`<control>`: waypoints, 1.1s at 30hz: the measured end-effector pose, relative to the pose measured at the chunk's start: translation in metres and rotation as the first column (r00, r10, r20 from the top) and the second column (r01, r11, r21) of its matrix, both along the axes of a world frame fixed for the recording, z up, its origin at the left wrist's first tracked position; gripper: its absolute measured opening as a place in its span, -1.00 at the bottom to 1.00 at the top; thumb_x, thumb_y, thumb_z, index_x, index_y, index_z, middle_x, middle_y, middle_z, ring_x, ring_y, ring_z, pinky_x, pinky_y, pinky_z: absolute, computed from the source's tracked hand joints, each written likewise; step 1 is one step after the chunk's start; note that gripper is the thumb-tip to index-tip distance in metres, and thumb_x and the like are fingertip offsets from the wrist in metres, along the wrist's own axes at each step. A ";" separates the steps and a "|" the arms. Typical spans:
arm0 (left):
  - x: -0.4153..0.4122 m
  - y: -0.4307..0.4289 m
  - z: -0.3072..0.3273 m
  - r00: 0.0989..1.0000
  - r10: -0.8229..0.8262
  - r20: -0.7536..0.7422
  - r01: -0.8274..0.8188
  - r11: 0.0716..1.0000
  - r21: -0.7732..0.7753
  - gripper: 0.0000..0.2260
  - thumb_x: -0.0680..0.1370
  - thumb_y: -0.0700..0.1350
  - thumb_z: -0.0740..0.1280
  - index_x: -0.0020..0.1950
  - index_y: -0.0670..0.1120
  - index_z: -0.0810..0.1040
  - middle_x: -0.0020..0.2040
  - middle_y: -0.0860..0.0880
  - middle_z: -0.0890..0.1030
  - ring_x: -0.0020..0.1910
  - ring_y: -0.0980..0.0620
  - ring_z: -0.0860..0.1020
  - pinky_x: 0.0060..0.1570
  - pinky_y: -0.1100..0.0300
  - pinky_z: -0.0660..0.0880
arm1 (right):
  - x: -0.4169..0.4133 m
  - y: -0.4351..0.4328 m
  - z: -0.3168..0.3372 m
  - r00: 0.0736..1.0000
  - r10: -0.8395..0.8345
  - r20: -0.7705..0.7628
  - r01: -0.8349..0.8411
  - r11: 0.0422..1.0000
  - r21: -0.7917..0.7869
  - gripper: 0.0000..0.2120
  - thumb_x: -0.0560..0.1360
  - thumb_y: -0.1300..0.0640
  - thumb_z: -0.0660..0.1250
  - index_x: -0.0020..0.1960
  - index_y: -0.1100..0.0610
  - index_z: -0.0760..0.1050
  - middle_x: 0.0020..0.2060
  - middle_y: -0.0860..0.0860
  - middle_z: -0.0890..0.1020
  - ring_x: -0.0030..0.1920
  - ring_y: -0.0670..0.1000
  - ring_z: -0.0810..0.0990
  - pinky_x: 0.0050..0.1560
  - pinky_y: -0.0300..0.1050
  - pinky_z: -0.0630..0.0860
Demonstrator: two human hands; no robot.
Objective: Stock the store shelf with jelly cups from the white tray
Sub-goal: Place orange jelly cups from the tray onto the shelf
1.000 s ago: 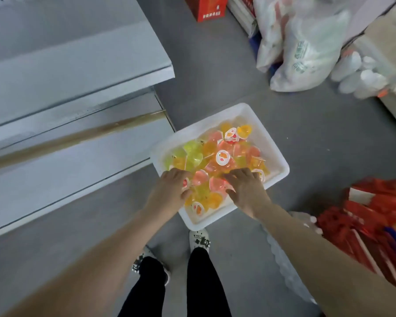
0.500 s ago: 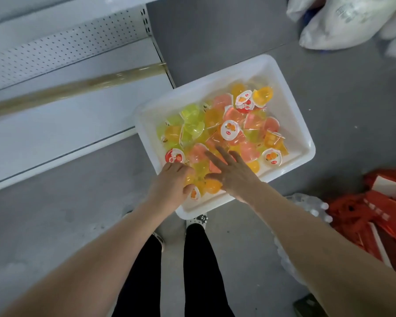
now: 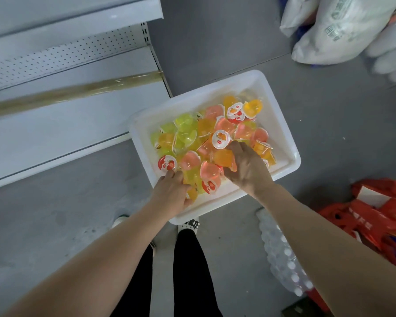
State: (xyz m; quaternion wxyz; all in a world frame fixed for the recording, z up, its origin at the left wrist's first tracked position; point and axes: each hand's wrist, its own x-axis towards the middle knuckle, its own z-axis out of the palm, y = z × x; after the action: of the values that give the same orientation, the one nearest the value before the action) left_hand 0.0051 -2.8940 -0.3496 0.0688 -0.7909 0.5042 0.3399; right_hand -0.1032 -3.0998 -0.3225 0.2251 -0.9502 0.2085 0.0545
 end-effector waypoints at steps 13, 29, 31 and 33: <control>0.001 -0.009 0.007 0.994 -0.105 0.025 0.101 0.989 0.109 -0.52 0.47 0.08 0.37 0.37 0.14 0.39 0.29 -0.07 0.28 0.31 -0.14 0.26 0.16 0.03 0.40 | -0.019 0.003 -0.009 0.992 -0.061 0.109 0.059 0.998 0.025 -0.50 0.36 0.16 0.55 0.25 0.16 0.50 0.05 0.15 0.46 -0.13 0.17 0.58 -0.17 0.01 0.64; 0.003 0.009 0.027 0.986 0.005 -0.167 -0.010 1.000 -0.025 -0.55 0.53 -0.13 0.33 0.38 -0.05 0.30 0.23 -0.10 0.45 0.12 -0.07 0.50 0.06 0.08 0.49 | -0.012 0.009 0.017 0.992 -0.037 0.119 0.043 0.998 -0.054 -0.47 0.38 0.12 0.54 0.31 0.10 0.47 0.11 0.11 0.50 0.06 0.16 0.55 -0.02 0.05 0.62; 0.006 0.011 0.040 0.975 0.083 -0.205 -0.099 0.993 -0.065 -0.54 0.53 -0.12 0.31 0.41 -0.03 0.30 0.29 -0.12 0.32 0.02 -0.09 0.54 -0.02 0.09 0.49 | -0.009 0.013 0.028 0.992 -0.034 0.124 0.043 0.996 -0.075 -0.45 0.38 0.13 0.52 0.33 0.11 0.46 0.10 0.12 0.50 0.04 0.18 0.53 -0.02 0.08 0.61; 0.011 0.014 0.058 0.964 0.141 -0.224 -0.173 0.977 -0.127 -0.53 0.53 -0.11 0.33 0.41 -0.03 0.31 0.29 -0.11 0.27 -0.05 -0.09 0.56 -0.08 0.11 0.47 | -0.004 0.018 0.044 0.991 -0.025 0.135 0.037 0.996 -0.085 -0.44 0.39 0.14 0.51 0.35 0.12 0.45 0.09 0.14 0.49 0.02 0.19 0.53 0.00 0.10 0.59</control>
State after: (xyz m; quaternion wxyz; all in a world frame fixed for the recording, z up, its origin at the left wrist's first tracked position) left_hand 0.0166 -2.8798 -0.2918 -0.0709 -0.7901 0.4677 0.3898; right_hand -0.1070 -3.0815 -0.2787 0.1978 -0.9573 0.2097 -0.0221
